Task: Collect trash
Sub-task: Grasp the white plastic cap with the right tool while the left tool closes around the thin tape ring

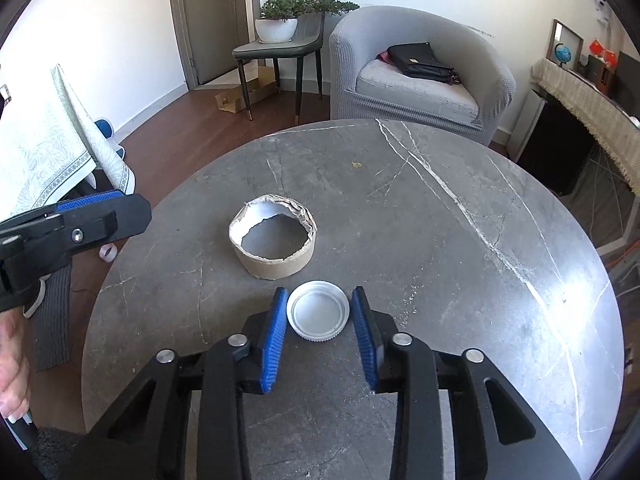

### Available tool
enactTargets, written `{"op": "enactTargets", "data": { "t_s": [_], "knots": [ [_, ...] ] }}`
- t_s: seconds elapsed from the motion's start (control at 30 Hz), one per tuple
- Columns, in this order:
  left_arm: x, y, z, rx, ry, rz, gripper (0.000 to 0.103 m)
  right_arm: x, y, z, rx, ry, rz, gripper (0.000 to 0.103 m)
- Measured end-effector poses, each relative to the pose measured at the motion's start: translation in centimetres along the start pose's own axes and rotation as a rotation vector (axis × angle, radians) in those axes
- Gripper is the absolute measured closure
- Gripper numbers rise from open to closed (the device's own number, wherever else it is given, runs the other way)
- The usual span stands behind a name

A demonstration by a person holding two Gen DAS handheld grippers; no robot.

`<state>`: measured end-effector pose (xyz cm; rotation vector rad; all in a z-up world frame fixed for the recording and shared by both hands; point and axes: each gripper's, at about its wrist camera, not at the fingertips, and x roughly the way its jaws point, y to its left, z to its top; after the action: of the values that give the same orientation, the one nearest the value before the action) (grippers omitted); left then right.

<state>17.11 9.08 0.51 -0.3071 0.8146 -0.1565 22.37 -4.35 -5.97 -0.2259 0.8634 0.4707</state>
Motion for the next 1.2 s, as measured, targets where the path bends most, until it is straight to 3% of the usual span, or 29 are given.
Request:
{"op": "enactTargets", "data": {
  "t_s": [0.17, 0.47, 0.9, 1.1, 1.2],
  "knots": [
    [0.9, -1.3, 0.0, 0.036, 0.006, 0.013, 0.04, -0.7, -1.2, -0.3, 0.027, -0.011, -0.008, 0.073],
    [2.6, -4.0, -0.1, 0.072, 0.001, -0.007, 0.029, -3.1, -6.8, -1.3, 0.192, -0.055, 0.034, 0.073],
    [6.0, -7.0, 0.0, 0.136, 0.044, 0.11, 0.029, -4.8, -12.2, -3.4, 0.33, -0.079, 0.085, 0.073],
    [6.9, -8.0, 0.0, 0.178, 0.042, 0.194, 0.036, -5.1, -12.6, -3.9, 0.333, -0.083, 0.1, 0.073],
    [7.4, -7.9, 0.0, 0.169, 0.064, 0.199, 0.047, -5.1, -12.7, -4.2, 0.327, -0.074, 0.104, 0.073]
  ]
}}
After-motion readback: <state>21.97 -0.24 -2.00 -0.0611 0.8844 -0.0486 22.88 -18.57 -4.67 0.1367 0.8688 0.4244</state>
